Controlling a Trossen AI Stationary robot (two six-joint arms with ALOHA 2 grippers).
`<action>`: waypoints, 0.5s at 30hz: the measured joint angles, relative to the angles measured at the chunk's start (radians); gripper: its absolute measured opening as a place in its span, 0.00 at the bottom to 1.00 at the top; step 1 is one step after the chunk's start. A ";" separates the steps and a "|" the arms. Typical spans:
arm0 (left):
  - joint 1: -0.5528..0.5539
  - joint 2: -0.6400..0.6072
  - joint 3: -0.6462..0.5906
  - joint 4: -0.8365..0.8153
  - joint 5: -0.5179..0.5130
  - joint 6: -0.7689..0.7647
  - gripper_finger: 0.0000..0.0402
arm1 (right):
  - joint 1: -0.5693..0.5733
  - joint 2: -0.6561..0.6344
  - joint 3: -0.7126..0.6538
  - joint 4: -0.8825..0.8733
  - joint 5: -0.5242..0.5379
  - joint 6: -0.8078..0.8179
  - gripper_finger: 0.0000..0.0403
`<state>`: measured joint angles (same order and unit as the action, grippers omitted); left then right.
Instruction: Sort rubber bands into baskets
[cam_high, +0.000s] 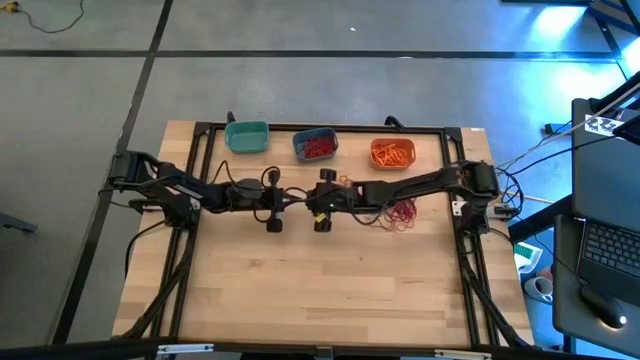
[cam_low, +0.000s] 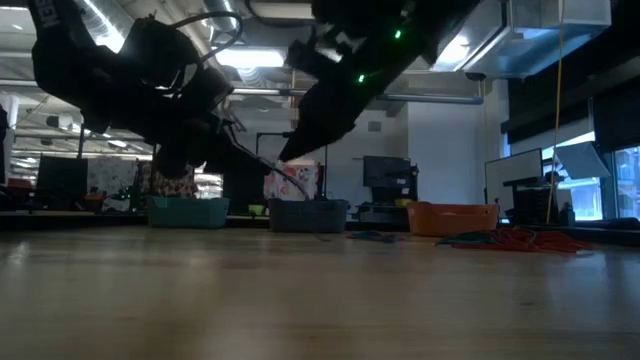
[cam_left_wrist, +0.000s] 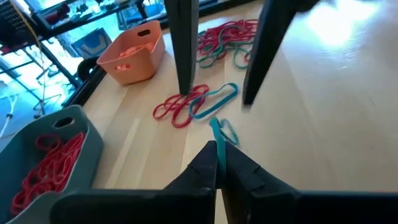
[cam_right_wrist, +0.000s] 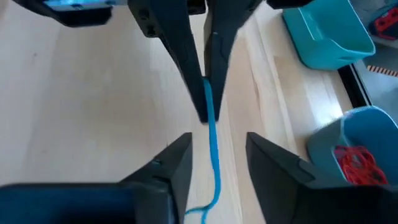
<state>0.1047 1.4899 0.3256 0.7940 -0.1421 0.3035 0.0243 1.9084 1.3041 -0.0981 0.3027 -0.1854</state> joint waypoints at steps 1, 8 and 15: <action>0.000 -0.002 0.000 -0.002 -0.006 0.000 0.01 | 0.003 -0.014 0.000 -0.014 0.000 0.012 0.40; 0.000 -0.113 0.000 -0.132 -0.075 -0.006 0.01 | 0.061 -0.108 -0.009 -0.195 0.000 0.103 0.44; 0.001 -0.288 0.000 -0.324 -0.189 -0.017 0.01 | 0.153 -0.152 -0.120 -0.219 0.038 0.211 0.43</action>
<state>0.1055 1.2021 0.3256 0.4701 -0.3312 0.2861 0.1772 1.7561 1.1838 -0.3172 0.3412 0.0252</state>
